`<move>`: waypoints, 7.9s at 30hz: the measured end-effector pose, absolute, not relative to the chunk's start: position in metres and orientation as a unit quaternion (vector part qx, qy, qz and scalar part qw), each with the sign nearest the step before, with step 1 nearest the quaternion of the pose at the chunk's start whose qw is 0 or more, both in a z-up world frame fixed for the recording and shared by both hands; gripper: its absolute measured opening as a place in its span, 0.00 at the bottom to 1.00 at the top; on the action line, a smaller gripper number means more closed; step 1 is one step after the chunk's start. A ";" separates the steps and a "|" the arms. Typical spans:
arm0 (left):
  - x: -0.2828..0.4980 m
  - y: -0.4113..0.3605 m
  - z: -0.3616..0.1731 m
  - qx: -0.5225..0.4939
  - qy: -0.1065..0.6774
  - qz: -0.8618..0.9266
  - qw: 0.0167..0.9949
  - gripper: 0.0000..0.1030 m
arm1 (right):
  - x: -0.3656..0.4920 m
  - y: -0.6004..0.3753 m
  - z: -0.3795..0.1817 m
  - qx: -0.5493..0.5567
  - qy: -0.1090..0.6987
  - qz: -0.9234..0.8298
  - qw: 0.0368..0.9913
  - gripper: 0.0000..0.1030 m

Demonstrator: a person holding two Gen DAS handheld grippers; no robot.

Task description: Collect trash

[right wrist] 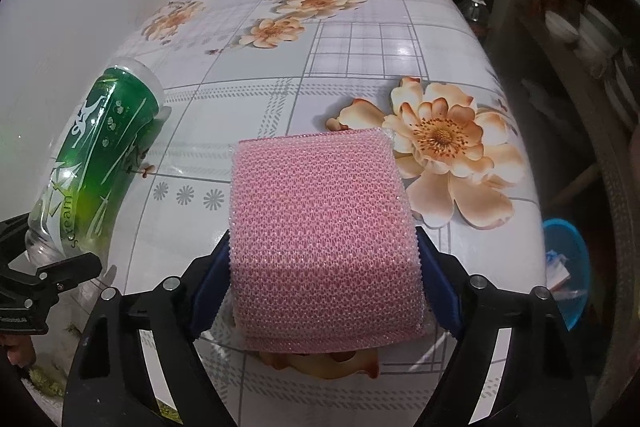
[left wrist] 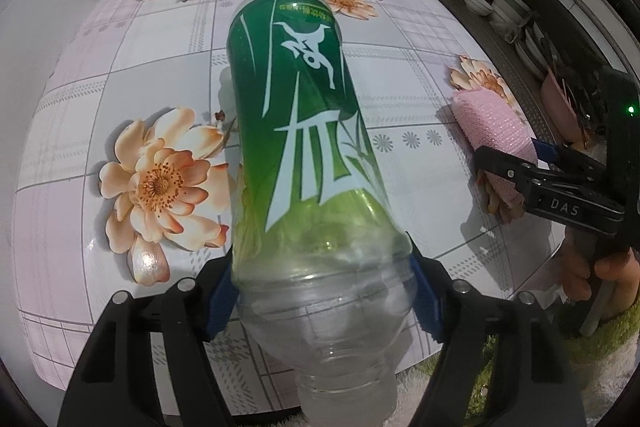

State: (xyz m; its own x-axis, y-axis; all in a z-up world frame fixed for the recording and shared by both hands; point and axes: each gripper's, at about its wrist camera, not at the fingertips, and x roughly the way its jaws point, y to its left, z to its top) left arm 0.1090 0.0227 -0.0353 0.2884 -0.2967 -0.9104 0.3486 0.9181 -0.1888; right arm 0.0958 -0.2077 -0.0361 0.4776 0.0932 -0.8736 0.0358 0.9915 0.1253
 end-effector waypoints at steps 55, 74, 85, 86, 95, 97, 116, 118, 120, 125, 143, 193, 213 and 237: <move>0.118 0.015 -0.015 0.020 0.527 -0.202 0.825 0.68 | 0.082 -0.228 -0.016 0.123 0.475 0.016 0.871 0.74; 0.121 -0.032 0.007 0.047 0.499 -0.254 0.827 0.68 | 0.055 -0.263 0.008 0.178 0.419 0.007 0.890 0.74; 0.118 -0.075 0.011 0.048 0.498 -0.293 0.814 0.68 | 0.025 -0.309 0.011 0.219 0.391 -0.031 0.893 0.73; 0.119 -0.083 0.013 0.049 0.497 -0.302 0.812 0.68 | 0.019 -0.317 0.012 0.225 0.385 -0.042 0.894 0.73; 0.124 -0.193 0.030 0.087 0.475 -0.402 0.778 0.68 | -0.063 -0.425 0.009 0.329 0.311 -0.196 0.870 0.74; 0.125 -0.223 0.028 0.095 0.481 -0.423 0.762 0.68 | -0.087 -0.454 -0.006 0.381 0.298 -0.231 0.844 0.74; 0.125 -0.504 -0.122 0.186 0.614 -0.486 0.594 0.69 | -0.109 -0.594 -0.202 0.625 0.263 -0.303 0.669 0.80; 0.125 -0.518 -0.141 0.196 0.627 -0.476 0.585 0.76 | -0.103 -0.605 -0.229 0.636 0.260 -0.305 0.660 0.84; 0.128 -0.525 -0.159 0.195 0.644 -0.453 0.585 0.77 | -0.097 -0.610 -0.253 0.639 0.282 -0.320 0.639 0.84; 0.132 -0.513 -0.154 0.159 0.660 -0.461 0.572 0.77 | -0.104 -0.599 -0.276 0.657 0.285 -0.320 0.620 0.84; 0.122 -0.386 -0.012 0.095 0.541 -0.522 0.653 0.77 | -0.146 -0.552 -0.206 0.584 0.283 -0.324 0.688 0.84; -0.005 -0.106 0.046 0.090 0.432 -0.199 0.875 0.94 | -0.134 -0.273 0.040 0.161 0.334 -0.340 0.864 0.92; -0.005 -0.105 0.041 0.098 0.445 -0.196 0.868 0.95 | -0.132 -0.272 0.038 0.157 0.340 -0.340 0.863 0.92; 0.011 -0.088 0.038 0.120 0.454 -0.182 0.864 0.94 | -0.122 -0.274 0.041 0.148 0.344 -0.327 0.868 0.92</move>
State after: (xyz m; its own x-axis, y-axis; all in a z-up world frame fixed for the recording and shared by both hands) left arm 0.0114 -0.0883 0.0376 0.5225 -0.2054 -0.8275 0.4228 0.9052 0.0423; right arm -0.1222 -0.2743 0.0413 0.5490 -0.4654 -0.6943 0.6690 0.7426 0.0313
